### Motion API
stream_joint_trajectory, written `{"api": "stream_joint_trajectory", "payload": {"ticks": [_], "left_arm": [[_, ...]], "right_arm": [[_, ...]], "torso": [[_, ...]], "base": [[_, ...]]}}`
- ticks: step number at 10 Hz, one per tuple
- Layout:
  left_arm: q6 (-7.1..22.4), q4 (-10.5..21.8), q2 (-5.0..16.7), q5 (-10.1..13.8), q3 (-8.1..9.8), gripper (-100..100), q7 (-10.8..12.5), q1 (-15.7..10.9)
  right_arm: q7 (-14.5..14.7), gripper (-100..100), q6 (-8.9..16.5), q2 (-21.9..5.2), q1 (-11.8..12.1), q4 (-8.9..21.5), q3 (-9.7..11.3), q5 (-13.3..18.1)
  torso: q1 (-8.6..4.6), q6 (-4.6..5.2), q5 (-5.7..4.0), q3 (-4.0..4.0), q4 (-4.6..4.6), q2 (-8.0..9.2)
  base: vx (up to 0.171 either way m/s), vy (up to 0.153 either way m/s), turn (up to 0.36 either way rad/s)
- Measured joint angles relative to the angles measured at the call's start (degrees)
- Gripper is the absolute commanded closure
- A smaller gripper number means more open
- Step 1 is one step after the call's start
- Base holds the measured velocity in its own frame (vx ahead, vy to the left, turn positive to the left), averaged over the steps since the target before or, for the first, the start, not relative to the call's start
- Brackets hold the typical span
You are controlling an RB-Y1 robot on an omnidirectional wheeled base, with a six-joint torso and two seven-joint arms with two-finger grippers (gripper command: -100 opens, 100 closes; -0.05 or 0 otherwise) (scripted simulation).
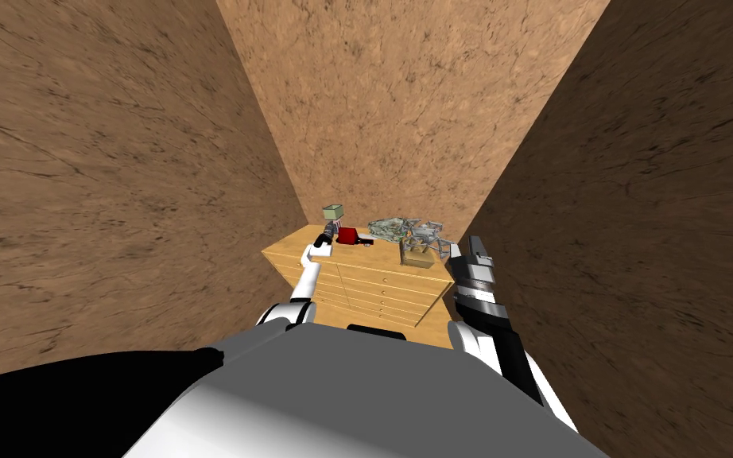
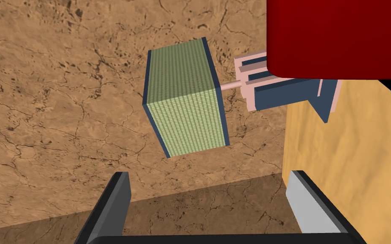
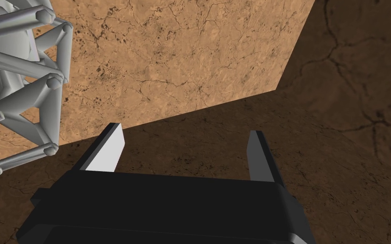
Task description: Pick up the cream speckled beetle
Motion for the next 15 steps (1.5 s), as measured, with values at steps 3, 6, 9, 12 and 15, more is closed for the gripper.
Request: {"api": "stream_joint_trajectory", "payload": {"ticks": [3,6,9,12,15], "left_arm": [[2.92,4.23,0.18,0.21,0.39,-100,0.66,-3.31],[6.88,9.78,0.01,0.06,1.13,-100,1.73,-8.3],[10.65,14.47,0.02,0.3,1.51,-100,2.66,-11.9],[14.12,17.85,-0.04,0.45,1.76,-100,3.41,-14.85],[17.7,22.33,0.19,0.85,2.07,-100,4.3,-18.9]], "right_arm": [[0.0,0,0.0,0.0,0.0,0.0,0.0,0.0],[0.0,0,0.0,0.0,0.0,0.0,0.0,0.0],[0.0,0,0.0,0.0,0.0,0.0,0.0,0.0],[0.0,0,0.0,0.0,0.0,0.0,0.0,0.0],[0.0,0,0.0,0.0,0.0,0.0,0.0,0.0]], "torso": [[0.05,-0.01,0.01,0.01,0.0,0.02],[-0.05,-0.01,-0.01,-0.02,-0.01,-0.04],[-0.01,-0.01,0.0,0.0,-0.01,0.0],[0.11,-0.02,0.03,0.02,0.0,0.04],[-0.01,-0.01,0.0,0.0,0.0,0.01]], "base": [[0.011,-0.046,0.025],[0.024,-0.055,0.015],[0.017,-0.055,0.014],[0.01,-0.031,0.007],[0.017,-0.049,0.012]]}}
